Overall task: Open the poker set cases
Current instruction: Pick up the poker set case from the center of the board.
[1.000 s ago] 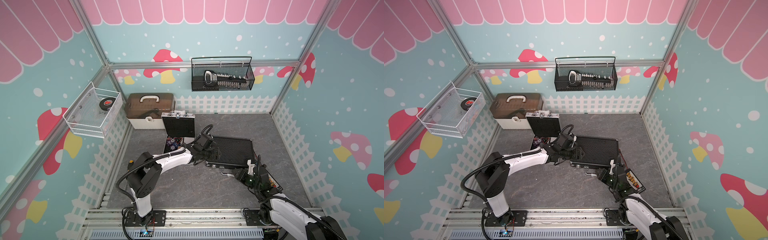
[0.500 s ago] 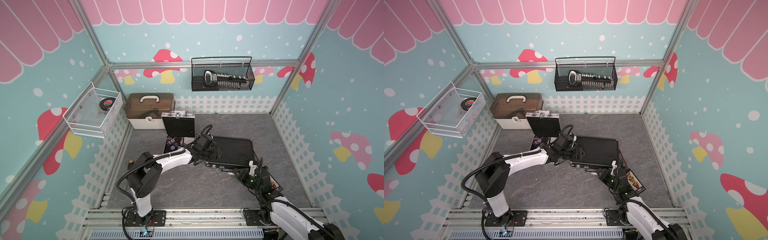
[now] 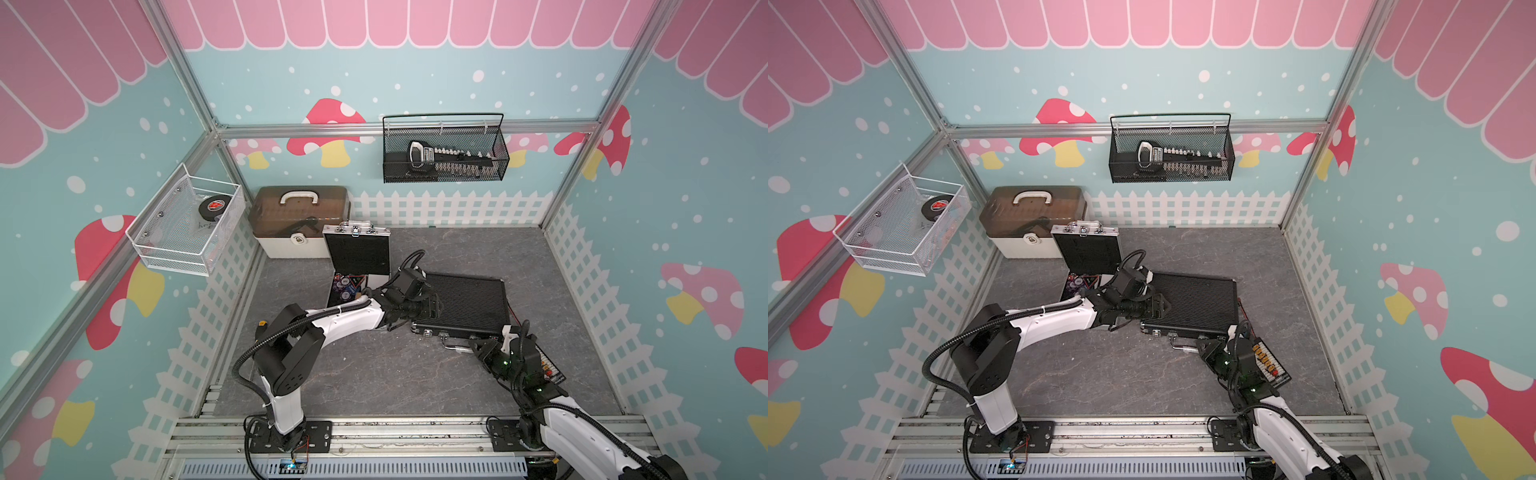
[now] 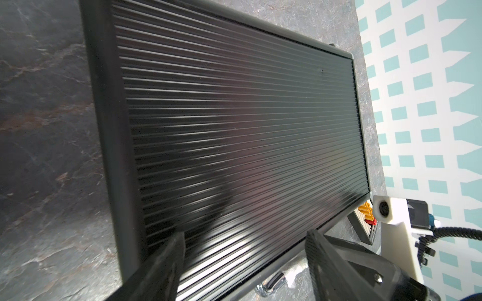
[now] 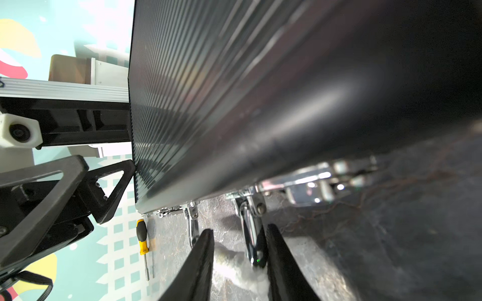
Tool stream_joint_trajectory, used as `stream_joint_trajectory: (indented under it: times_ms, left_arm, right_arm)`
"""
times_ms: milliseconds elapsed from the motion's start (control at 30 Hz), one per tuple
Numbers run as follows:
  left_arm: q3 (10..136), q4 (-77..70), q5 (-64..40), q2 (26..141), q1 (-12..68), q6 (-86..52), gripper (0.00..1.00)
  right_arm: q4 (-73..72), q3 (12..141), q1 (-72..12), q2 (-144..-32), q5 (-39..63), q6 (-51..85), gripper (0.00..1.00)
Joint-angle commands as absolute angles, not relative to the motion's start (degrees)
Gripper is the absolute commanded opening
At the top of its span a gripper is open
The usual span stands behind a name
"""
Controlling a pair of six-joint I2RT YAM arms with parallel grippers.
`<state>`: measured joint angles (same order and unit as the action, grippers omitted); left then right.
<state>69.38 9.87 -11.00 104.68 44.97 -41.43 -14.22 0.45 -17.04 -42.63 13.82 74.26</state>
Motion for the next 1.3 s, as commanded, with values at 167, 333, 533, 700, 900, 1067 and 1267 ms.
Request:
stream_joint_trajectory:
  times_ms: [167,333,533,700,900,1067,1267]
  left_arm:
    - [66.8,14.29,-12.38,106.71,44.83,-43.12,0.75]
    - [66.54,14.07,-12.59,106.79,44.82,-43.29,0.75]
    - [66.64,13.9,-12.71,105.77,44.88,-42.75,0.75]
    - [69.82,18.02,-9.58,101.51,45.24,-34.68,0.75]
    - [73.0,23.12,1.57,92.39,48.64,-10.85,0.76]
    - [68.89,20.03,6.23,86.64,58.99,19.13,0.82]
    - [65.22,17.78,6.38,89.29,68.91,36.65,0.78]
  right_arm:
    - [-16.25,0.15,-17.58,-46.71,13.24,77.41,0.27]
    - [-18.85,0.48,-17.58,-49.24,13.33,78.7,0.23]
    - [-18.67,0.92,-17.58,-48.82,13.58,80.78,0.14]
    - [-11.84,2.08,-17.58,-40.74,13.27,83.21,0.02]
    - [-0.2,3.37,-17.53,-27.31,11.67,86.16,0.0]
    - [2.51,3.81,-17.58,-24.07,11.79,86.98,0.0]
    - [1.84,7.09,-17.58,-25.91,12.95,86.74,0.0]
